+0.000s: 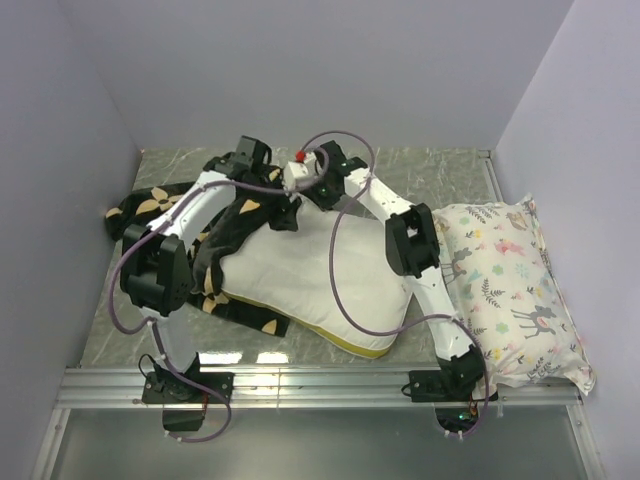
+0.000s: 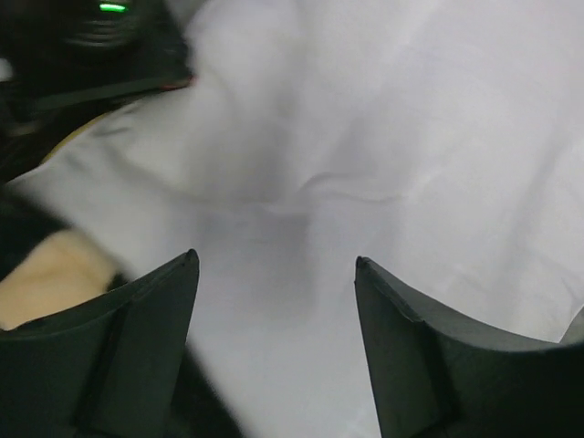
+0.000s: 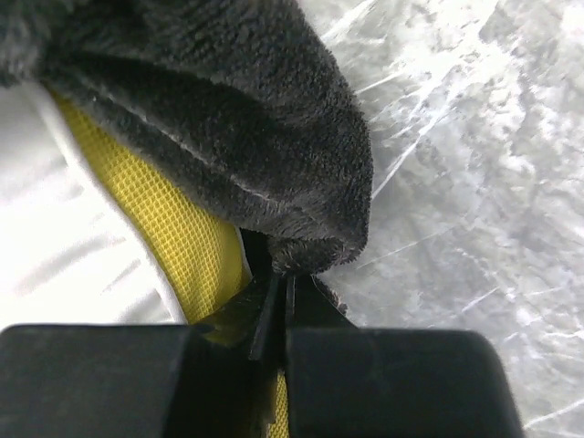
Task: Put the pillow into the pillowcase
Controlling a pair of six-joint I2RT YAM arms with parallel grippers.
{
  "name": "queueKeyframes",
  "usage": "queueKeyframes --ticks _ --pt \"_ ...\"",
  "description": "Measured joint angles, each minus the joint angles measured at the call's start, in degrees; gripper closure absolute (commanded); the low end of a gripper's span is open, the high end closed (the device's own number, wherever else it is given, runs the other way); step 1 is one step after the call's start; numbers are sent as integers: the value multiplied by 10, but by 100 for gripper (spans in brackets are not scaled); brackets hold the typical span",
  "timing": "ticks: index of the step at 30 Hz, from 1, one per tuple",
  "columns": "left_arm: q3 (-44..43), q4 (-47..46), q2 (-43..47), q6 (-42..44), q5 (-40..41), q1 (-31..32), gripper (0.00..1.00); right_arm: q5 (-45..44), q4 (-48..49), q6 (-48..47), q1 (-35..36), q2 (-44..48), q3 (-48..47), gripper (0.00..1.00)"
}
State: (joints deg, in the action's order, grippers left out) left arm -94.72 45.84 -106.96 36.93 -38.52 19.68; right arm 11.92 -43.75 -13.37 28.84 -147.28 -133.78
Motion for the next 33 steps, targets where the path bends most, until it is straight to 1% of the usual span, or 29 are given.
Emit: queueKeyframes --ticks 4,7,10,12,14,15,16,17,18,19,21,27,33 --pt "72 -45 19 55 17 55 23 46 2 10 -21 38 62 100" --pt "115 -115 21 78 31 89 22 99 -21 23 -51 55 85 100" --pt "152 -196 21 106 55 106 20 150 -35 35 -78 65 94 100" --pt "163 -233 17 130 68 113 21 185 -46 38 -93 70 101 100" --pt "163 -263 6 156 80 118 25 209 -57 39 -101 72 106 100" --pt "162 -274 -2 169 85 119 28 221 -62 38 -103 74 112 100" --pt "161 -277 -6 176 86 120 48 228 -65 37 -103 75 117 100" --pt "155 -276 -23 189 94 121 63 235 -64 36 -102 80 130 100" --pt "148 -272 -39 203 100 121 75 240 -65 34 -101 85 143 100" --pt "143 -268 -51 210 104 121 89 242 -64 32 -101 90 155 100" --pt "141 -256 -66 226 108 121 99 243 -64 26 -101 101 173 100" --pt "118 -206 -60 248 111 108 100 238 -69 -3 -116 142 205 100" --pt "52 -144 -60 223 125 59 100 234 -76 -41 -143 172 238 100"
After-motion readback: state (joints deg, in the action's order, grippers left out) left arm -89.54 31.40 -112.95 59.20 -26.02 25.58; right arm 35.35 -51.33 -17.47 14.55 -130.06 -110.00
